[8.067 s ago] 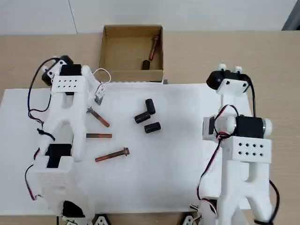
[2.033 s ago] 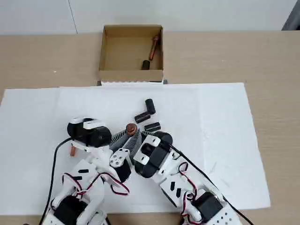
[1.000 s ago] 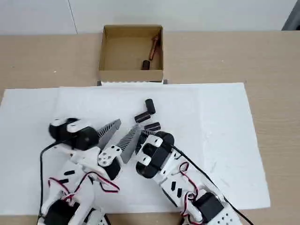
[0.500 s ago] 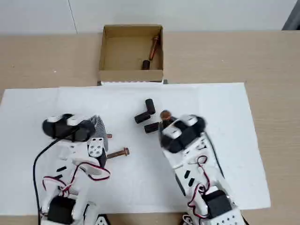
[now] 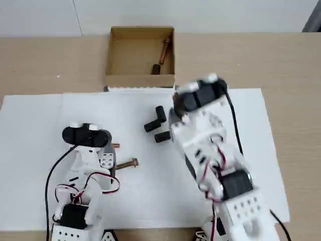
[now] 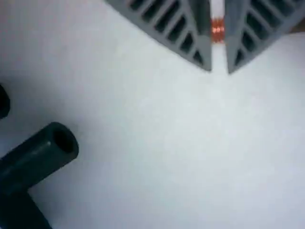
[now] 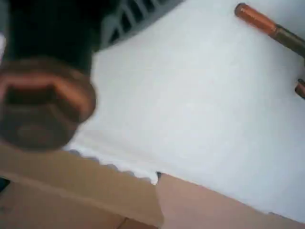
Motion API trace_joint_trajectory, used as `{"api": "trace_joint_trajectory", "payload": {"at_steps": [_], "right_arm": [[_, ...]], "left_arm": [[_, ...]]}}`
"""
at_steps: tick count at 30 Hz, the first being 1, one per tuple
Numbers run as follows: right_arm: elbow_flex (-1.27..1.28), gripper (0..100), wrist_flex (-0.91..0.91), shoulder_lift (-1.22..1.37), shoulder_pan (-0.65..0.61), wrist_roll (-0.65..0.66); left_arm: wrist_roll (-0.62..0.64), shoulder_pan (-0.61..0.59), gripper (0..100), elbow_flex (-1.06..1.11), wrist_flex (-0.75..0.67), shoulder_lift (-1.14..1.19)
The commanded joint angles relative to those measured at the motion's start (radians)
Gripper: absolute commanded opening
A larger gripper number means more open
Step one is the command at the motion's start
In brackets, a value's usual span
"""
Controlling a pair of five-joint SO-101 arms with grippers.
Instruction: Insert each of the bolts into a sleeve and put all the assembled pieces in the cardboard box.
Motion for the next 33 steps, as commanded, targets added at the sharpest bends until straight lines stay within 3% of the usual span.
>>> {"api": "trace_joint_trajectory", "payload": {"at_steps": [1,8,17,29,33], "right_arm": [[-0.189,0.3,-0.068,0.173,0.027,-0.005],[-0.414,0.4,-0.208,0.515,0.054,0.16],[-0.718,0.4,-0.452,0.975,0.093,0.473],[-1.128,0.9,-0.585,1.514,0.088,0.609],[-1.252,11.0,-0.582,1.641,0.091,0.611]], "left_arm": [[-0.008,-0.011,1,0.008,-0.005,-0.011],[-0.008,-0.011,1,0.012,-0.012,-0.011],[-0.008,-0.011,1,0.012,-0.014,-0.011],[-0.006,-0.011,1,0.013,-0.017,-0.011],[-0.006,-0.011,1,0.013,-0.017,-0.011]]}}
